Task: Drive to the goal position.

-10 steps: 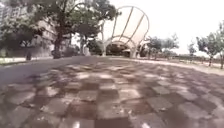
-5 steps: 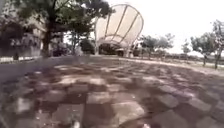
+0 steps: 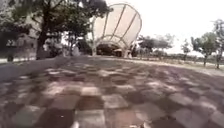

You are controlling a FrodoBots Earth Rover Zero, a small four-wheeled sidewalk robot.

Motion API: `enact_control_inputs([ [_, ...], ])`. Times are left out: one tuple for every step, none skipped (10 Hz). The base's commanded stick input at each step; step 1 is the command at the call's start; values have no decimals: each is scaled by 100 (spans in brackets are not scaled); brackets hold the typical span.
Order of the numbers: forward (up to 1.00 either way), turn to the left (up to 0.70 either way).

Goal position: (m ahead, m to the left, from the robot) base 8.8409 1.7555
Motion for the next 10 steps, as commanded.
enact_control_inputs([
  [100, -27],
  [100, -10],
  [100, 0],
  [100, 0],
  [100, 0],
  [100, 0],
  [100, 11],
  [100, 26],
  [100, 27],
  [100, 27],
])
